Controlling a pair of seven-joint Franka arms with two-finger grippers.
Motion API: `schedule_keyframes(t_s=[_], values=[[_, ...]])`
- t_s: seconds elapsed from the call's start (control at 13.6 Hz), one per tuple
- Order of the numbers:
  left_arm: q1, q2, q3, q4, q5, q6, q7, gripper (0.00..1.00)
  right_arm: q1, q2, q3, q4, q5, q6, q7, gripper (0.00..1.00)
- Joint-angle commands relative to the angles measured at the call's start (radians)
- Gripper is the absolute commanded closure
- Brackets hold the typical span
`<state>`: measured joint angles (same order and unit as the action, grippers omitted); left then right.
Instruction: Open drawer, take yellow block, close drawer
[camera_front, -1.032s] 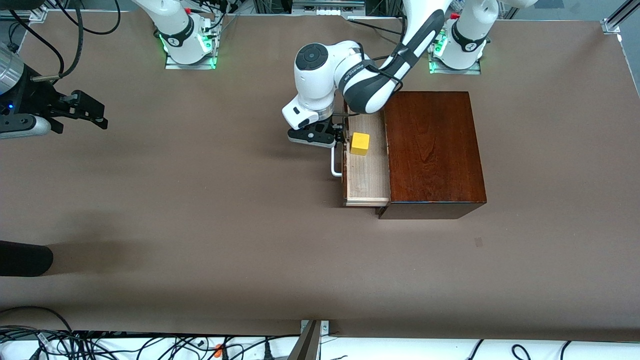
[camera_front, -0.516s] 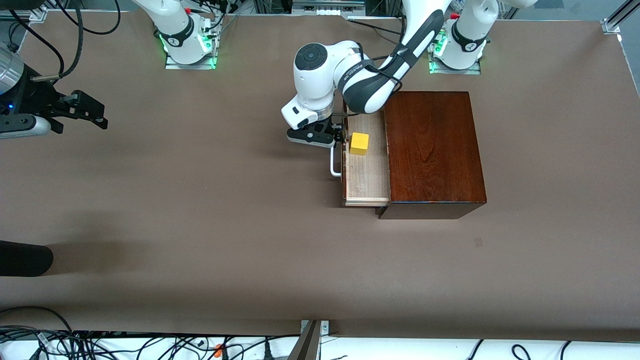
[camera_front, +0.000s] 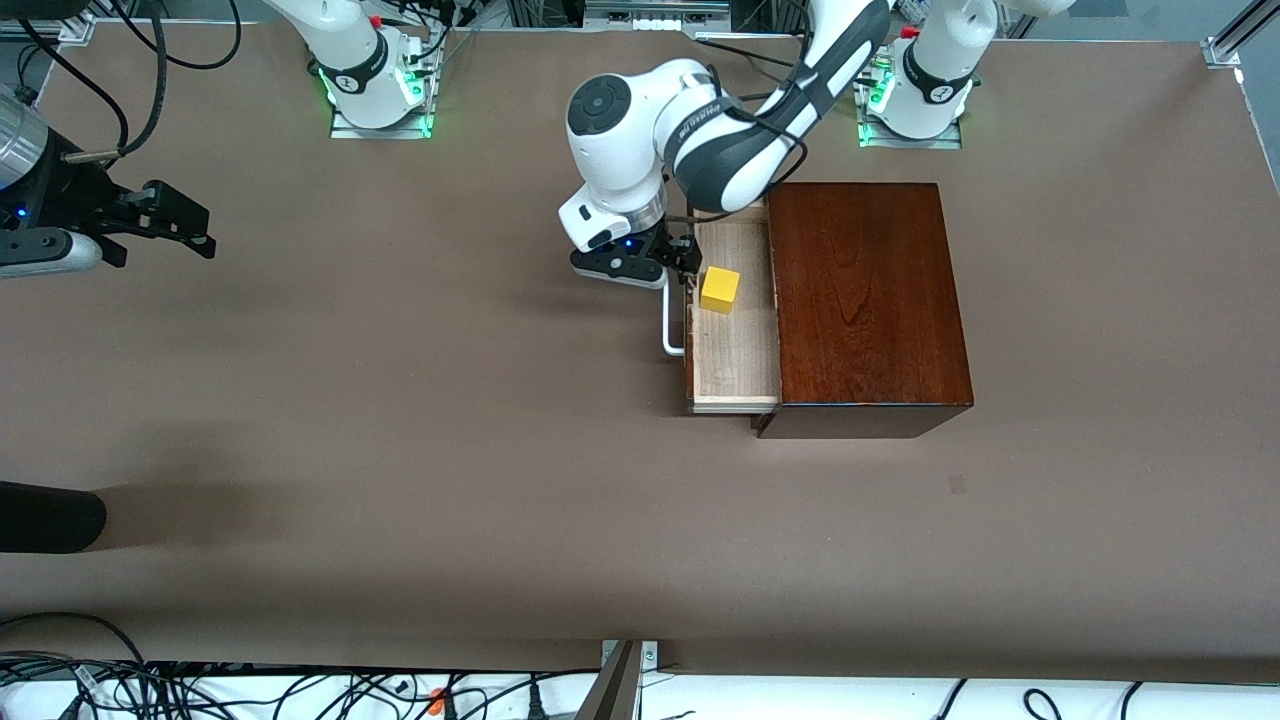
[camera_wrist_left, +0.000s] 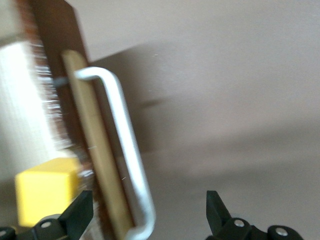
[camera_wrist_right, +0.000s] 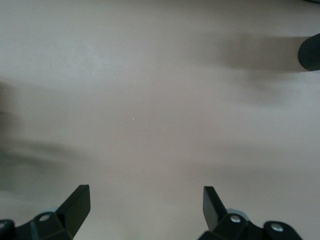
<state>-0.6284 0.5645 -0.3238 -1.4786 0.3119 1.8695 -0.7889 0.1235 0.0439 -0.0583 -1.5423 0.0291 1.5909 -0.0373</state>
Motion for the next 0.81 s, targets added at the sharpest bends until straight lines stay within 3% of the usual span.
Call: schedule_keyframes(t_s=[0.0,0.37,0.52,0.74], values=[[0.001,-0.033,0.005,0.142,-0.004,-0.198,0.033,0.00,0.001,-0.012,0.021,-0.012,-0.003,0.003,0.004,0.00],[0.129,-0.170,0.005,0.155,-0.043,-0.337,0.081,0.00,0.007,-0.012,0.028,-0.012,-0.009,0.004,0.011,0.00],[0.255,-0.219,0.005,0.153,-0.127,-0.360,0.185,0.00,0.007,-0.012,0.026,-0.012,-0.008,0.006,0.011,0.00],[0.409,-0.265,0.005,0.155,-0.160,-0.414,0.368,0.00,0.007,-0.013,0.026,-0.010,-0.009,0.003,0.011,0.00]])
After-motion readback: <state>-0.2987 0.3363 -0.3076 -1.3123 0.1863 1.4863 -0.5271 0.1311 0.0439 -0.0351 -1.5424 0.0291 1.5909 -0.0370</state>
